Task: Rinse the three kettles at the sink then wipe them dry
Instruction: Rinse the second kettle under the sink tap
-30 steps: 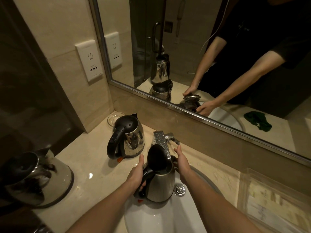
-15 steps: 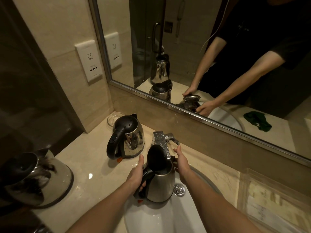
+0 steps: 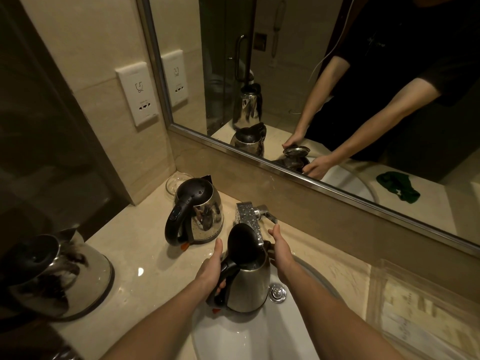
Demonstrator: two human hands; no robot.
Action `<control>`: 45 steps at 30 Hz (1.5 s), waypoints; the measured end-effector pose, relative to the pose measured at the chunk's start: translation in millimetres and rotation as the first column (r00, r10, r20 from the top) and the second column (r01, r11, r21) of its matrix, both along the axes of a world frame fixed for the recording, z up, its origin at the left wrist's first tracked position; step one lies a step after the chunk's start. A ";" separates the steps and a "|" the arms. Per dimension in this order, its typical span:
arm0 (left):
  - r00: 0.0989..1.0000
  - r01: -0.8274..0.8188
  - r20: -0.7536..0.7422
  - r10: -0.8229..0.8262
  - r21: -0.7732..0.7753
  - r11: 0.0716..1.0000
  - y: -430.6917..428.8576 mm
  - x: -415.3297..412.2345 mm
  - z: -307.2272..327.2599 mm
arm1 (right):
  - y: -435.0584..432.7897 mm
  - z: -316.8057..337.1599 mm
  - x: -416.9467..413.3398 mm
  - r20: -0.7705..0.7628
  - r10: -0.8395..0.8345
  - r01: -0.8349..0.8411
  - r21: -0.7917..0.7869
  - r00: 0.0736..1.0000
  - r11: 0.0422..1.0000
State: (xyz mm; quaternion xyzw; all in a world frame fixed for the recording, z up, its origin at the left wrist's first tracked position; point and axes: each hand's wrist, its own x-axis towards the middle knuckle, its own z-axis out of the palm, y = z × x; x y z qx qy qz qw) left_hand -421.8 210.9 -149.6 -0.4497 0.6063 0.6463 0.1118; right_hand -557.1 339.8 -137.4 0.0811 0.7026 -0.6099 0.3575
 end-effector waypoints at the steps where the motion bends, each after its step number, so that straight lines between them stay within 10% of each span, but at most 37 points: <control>1: 1.000 0.000 0.000 0.000 0.000 1.000 -0.3 0.2 -0.1 | 0.4 0.1 0.0 0.000 0.002 -0.002 -0.003 1.000 1.000; 45: 1.000 0.020 -0.002 -0.020 0.020 1.000 0.2 1.1 -2.1 | -0.9 -0.4 -1.1 0.018 -0.016 0.016 0.012 1.000 1.000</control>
